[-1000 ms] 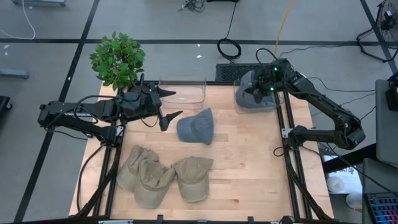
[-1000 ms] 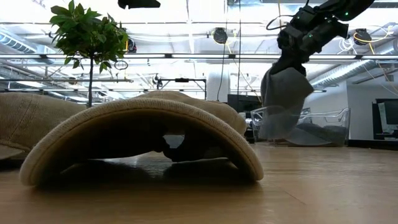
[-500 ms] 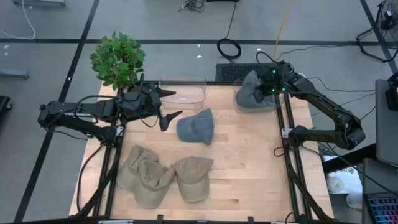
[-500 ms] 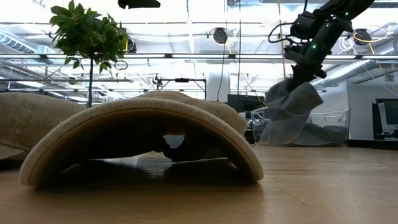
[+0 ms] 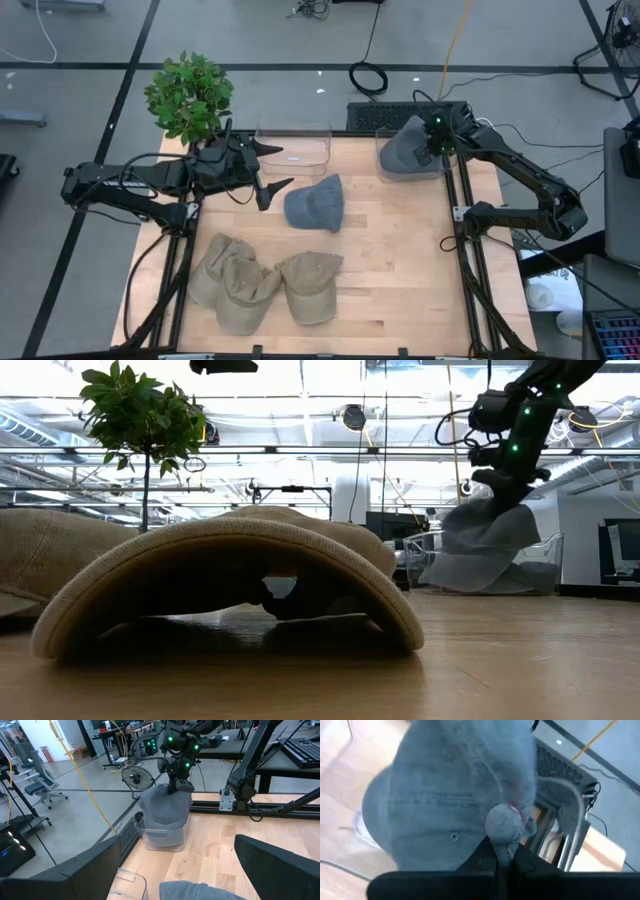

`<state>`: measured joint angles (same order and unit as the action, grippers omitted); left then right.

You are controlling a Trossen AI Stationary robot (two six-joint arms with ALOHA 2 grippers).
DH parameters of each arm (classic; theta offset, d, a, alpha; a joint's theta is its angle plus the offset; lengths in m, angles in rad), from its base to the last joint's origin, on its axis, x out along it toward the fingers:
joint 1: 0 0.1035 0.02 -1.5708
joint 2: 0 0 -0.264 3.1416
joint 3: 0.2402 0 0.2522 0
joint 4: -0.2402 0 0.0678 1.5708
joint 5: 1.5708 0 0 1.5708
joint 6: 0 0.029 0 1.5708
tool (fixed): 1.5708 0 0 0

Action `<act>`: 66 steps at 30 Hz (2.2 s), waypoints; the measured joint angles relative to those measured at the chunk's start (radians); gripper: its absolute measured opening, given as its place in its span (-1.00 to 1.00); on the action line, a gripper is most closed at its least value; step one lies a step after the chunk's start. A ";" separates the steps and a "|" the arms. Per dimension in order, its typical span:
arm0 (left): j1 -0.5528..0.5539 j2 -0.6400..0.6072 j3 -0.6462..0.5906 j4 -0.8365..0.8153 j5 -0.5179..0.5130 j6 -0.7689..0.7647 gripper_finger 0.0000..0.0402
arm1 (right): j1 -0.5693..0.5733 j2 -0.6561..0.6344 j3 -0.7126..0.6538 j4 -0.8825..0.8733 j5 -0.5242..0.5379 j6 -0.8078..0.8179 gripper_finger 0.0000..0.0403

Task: Pick & Place hat
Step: Put the left blue cap into the right transparent bin

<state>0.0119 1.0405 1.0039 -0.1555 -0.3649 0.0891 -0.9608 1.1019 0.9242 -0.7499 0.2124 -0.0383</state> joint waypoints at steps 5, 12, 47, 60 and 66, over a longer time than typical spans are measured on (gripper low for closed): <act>0.000 0.000 0.000 0.000 0.000 0.000 0.98 | 0.000 0.001 -0.070 0.034 0.001 0.000 -1.00; 0.000 0.000 0.000 0.000 0.000 0.000 0.98 | 0.000 0.000 -0.105 0.085 0.000 0.009 -1.00; 0.000 0.000 0.000 0.000 0.000 0.000 0.98 | 0.022 -0.071 0.007 0.410 -0.387 0.131 0.04; 0.000 0.000 0.000 0.000 0.000 0.000 0.98 | 0.039 0.224 0.006 0.256 -0.244 -0.018 -0.95; 0.000 0.000 0.000 0.000 0.000 0.000 0.98 | 0.031 0.298 0.006 0.155 -0.084 -0.007 -0.98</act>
<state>0.0116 1.0405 1.0041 -0.1553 -0.3653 0.0891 -0.9298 1.4000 0.9302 -0.5951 0.1284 -0.0451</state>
